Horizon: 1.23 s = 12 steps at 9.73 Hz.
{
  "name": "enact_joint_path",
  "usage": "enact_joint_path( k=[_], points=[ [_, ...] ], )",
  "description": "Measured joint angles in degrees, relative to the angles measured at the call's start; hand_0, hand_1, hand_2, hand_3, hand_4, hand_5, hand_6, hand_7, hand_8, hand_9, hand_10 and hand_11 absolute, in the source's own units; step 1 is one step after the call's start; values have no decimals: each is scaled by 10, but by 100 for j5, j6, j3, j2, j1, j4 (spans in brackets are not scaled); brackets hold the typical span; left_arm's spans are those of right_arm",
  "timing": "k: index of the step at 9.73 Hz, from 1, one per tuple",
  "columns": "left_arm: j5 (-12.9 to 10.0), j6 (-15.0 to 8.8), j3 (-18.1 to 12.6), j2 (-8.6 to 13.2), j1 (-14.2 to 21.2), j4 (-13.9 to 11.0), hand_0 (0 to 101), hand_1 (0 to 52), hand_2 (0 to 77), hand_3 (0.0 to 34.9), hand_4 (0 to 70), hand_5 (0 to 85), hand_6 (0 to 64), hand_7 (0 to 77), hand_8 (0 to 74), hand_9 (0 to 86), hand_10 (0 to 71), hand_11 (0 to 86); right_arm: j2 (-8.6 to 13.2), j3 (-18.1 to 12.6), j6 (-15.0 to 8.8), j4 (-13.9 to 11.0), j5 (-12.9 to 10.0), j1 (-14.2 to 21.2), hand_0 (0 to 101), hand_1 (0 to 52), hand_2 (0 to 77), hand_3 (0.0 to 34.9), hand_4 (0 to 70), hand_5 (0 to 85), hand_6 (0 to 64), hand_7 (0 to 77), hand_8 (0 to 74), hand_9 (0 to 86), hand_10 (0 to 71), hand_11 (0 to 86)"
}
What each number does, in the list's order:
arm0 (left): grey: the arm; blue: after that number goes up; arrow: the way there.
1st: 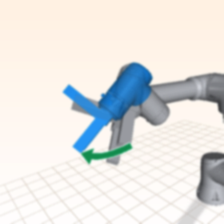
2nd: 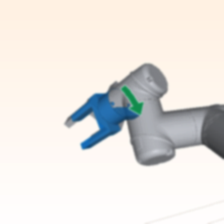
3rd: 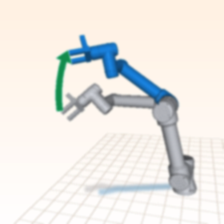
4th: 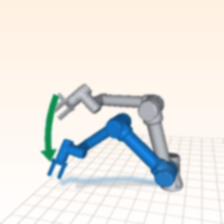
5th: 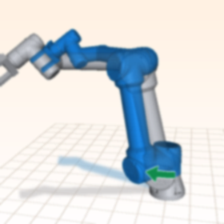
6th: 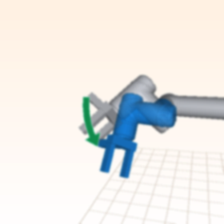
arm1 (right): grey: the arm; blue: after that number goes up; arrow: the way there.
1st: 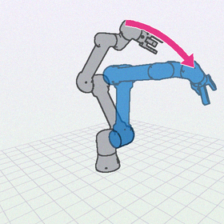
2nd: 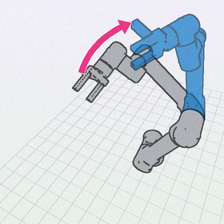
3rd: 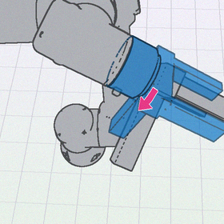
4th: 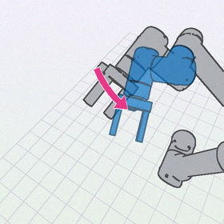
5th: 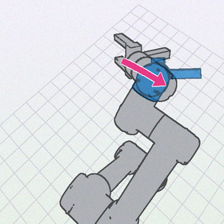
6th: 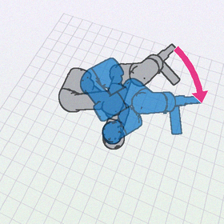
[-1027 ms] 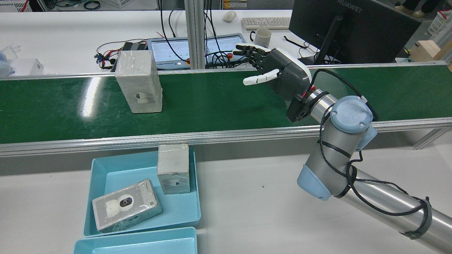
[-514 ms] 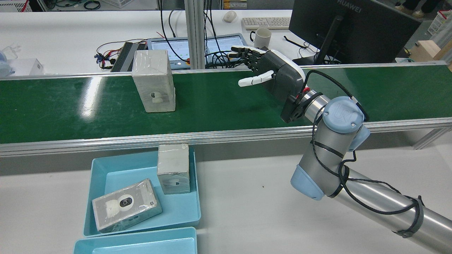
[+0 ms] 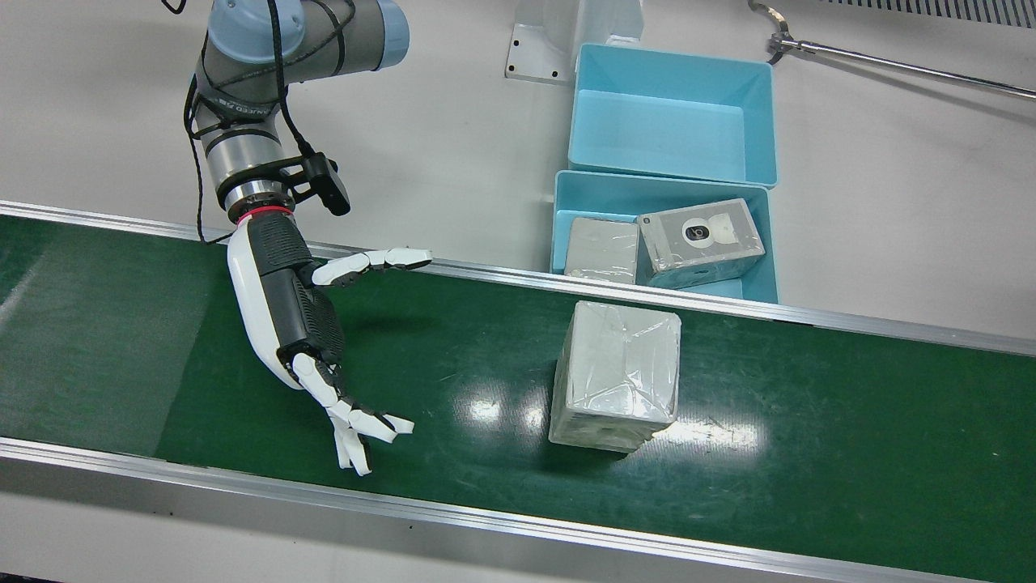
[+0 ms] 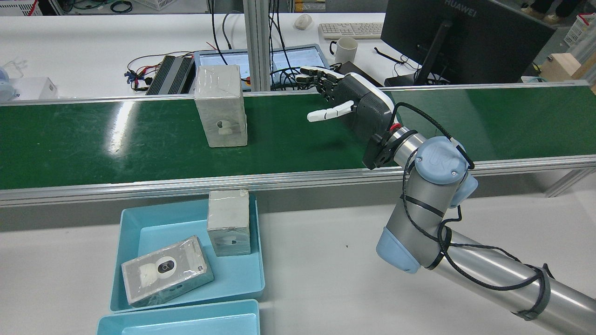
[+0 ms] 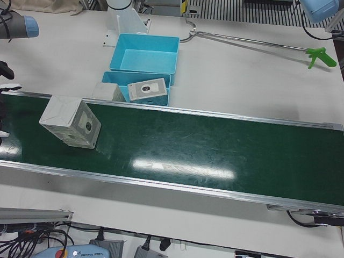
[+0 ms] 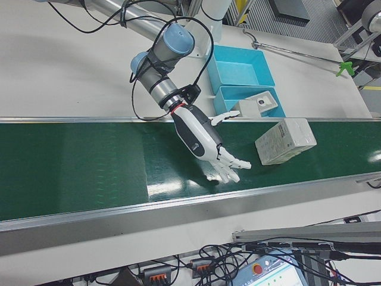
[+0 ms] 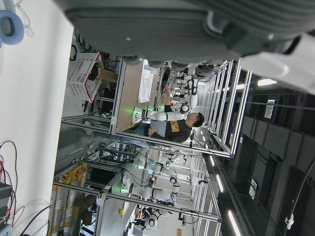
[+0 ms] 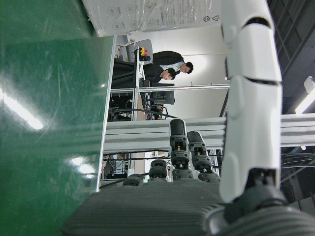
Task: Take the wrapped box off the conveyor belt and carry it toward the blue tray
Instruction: 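Lower the right hand beside the white wrapped box and close fingers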
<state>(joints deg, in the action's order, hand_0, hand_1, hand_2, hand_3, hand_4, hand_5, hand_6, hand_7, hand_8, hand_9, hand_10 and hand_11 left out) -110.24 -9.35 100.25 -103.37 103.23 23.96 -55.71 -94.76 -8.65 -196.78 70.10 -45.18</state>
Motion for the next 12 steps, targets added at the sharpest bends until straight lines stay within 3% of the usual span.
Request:
enact_joint_path(
  k=[4, 7, 12],
  points=[
    [0, 0, 0, 0, 0, 0, 0, 0, 11, 0, 0, 11, 5, 5, 5, 0, 5, 5, -26, -121, 8, 2, 2, -123, 485, 147, 125, 0, 125, 136, 76, 218, 49, 60, 0, 11],
    [0, 0, 0, 0, 0, 0, 0, 0, 11, 0, 0, 11, 5, 5, 5, 5, 0, 5, -56, 5, 11, 6, 12, -71, 485, 147, 125, 0, 115, 142, 82, 218, 49, 60, 0, 11],
    [0, 0, 0, 0, 0, 0, 0, 0, 5, 0, 5, 11, 5, 5, 5, 0, 0, 5, -15, -67, -16, -1, 1, -4, 484, 147, 136, 0, 125, 136, 76, 229, 49, 60, 0, 11]
  ],
)
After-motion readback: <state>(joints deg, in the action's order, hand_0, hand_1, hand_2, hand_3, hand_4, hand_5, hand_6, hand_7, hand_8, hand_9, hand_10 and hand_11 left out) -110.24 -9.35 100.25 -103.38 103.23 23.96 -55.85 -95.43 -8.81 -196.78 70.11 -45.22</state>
